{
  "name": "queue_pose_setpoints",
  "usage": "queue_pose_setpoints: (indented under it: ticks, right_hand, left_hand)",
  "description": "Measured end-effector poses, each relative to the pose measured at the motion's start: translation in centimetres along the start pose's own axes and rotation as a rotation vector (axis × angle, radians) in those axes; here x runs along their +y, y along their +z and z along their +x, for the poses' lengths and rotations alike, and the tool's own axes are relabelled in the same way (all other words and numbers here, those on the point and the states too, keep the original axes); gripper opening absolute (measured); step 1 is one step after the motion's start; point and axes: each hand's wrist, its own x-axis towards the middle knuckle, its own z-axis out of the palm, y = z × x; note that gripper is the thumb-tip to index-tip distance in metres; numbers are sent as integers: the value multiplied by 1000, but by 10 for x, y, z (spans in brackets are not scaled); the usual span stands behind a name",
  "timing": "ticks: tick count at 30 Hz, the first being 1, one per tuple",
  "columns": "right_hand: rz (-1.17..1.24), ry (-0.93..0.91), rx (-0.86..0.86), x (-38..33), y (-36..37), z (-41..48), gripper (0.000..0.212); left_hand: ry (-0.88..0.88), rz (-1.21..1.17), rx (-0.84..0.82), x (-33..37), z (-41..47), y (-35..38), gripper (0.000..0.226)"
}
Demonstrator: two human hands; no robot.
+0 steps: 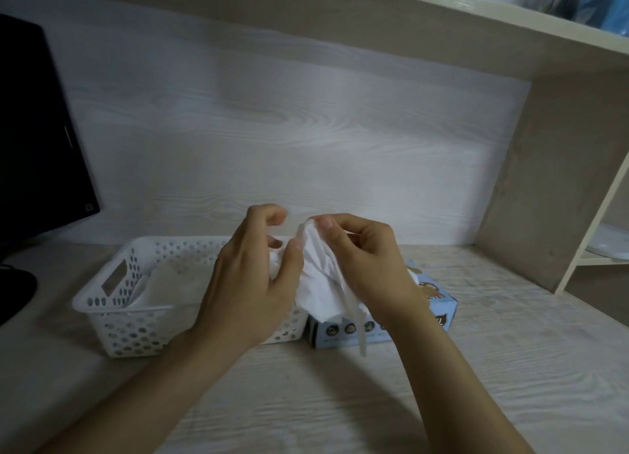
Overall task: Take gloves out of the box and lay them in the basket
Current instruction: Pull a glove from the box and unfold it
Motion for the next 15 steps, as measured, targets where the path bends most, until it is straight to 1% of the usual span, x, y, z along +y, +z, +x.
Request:
queue_pose_setpoints:
  ticks: [2, 3, 5, 6, 7, 9, 11, 13, 15]
  right_hand:
    - [130, 87, -62, -1, 1, -1, 25]
    - [195, 130, -94, 0, 1, -1, 27]
    - [274, 190, -176, -1, -2, -2, 29]
    - [277, 199, -225, -2, -3, -2, 31]
    - [267, 194, -276, -2, -4, -2, 36]
    - [246, 158, -371, 1, -6, -3, 55]
    - [244, 148, -411, 4, -6, -3, 67]
    - [253, 168, -379, 4, -5, -2, 62]
    - [212, 196, -306, 5, -4, -1, 44]
  left_hand:
    - [-49, -37, -85, 0, 2, -3, 42]
    - [-54, -57, -102, 2, 2, -4, 40]
    - [-36, -84, -69, 3, 4, -7, 26]
    - [-34, -90, -53, 2, 6, -9, 19]
    - [-39, -86, -51, 1, 7, -10, 17]
    - [-55, -54, -61, -1, 9, -11, 16]
    - [-69, -35, -30, -4, 10, -11, 14]
    - [-80, -54, 30, -5, 10, -12, 12]
    - [-98, -94, 84, -7, 12, -14, 14]
